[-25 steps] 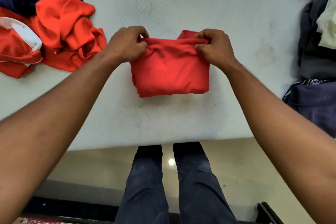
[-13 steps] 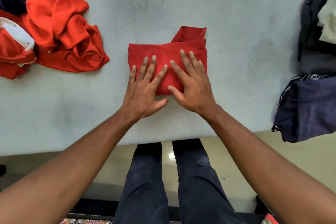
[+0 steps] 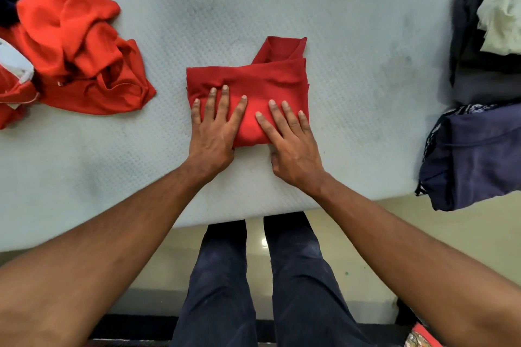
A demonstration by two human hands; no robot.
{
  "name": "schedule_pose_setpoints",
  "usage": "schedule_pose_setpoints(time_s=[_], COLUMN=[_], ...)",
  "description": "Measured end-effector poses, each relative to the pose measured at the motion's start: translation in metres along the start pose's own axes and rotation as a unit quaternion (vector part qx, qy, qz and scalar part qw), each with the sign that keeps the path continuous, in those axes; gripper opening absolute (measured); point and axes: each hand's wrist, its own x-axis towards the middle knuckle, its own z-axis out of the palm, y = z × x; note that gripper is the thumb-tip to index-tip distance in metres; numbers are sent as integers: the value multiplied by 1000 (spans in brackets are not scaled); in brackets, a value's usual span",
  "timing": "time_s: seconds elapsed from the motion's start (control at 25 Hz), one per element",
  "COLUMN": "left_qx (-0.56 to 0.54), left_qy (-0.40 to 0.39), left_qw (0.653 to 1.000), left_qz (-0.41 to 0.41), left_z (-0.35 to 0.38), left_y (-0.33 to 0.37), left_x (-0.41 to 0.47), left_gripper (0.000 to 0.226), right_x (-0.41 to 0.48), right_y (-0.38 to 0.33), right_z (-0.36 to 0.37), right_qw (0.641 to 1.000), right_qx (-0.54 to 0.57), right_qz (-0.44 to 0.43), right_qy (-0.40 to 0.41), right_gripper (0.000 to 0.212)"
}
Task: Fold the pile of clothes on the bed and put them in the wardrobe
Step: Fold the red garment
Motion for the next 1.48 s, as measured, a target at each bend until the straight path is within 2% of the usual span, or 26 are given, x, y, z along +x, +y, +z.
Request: schedule_pose_setpoints(time_s=[0.08, 0.16, 0.32, 0.44, 0.56, 0.64, 0.76, 1.08, 1.16, 1.24, 1.32, 1.48], left_qx=[10, -6, -91, -177, -251, -276, -285, -298, -301, -299, -295, -246], left_qy=[-13, -43, -73, -106, -117, -120, -133, -156, -164, -161, -138, -28], left_qw=[1000, 999, 993, 978, 961, 953, 949, 941, 939, 940, 945, 969], left_qz=[-14, -18, 10, 18, -11, -12, -3, -29, -35, -29, -21, 4], left_z=[-2, -11, -53, -100, -150, -176, -209, -244, -248, -264, -290, -360], left_y=[3, 2, -14, -26, -26, -20, 1, 124, 158, 190, 215, 247], left_x=[5, 14, 32, 45, 54, 61, 80, 155, 181, 214, 247, 315], left_gripper=[103, 98, 78, 71, 67, 63, 55, 47, 47, 45, 44, 55], right_x=[11, 22, 47, 70, 84, 87, 86, 85, 83, 89, 104, 148], right_y=[-2, -1, 13, 17, 31, 50, 88, 236, 280, 323, 363, 424], right_z=[4, 6, -24, -85, -142, -174, -211, -245, -255, -275, -304, -380], right_qw=[1000, 999, 997, 990, 972, 975, 965, 943, 941, 943, 947, 970], right_qx=[4, 4, 63, 118, 173, 176, 207, 258, 264, 261, 256, 223], right_qz=[28, 32, 9, 59, 132, 102, 69, 47, 37, 35, 30, 19], right_qy=[-2, 10, 37, -43, -86, -90, -148, -203, -208, -205, -190, -94], right_gripper=[101, 95, 63, 41, 49, 47, 26, 29, 24, 14, 12, 20])
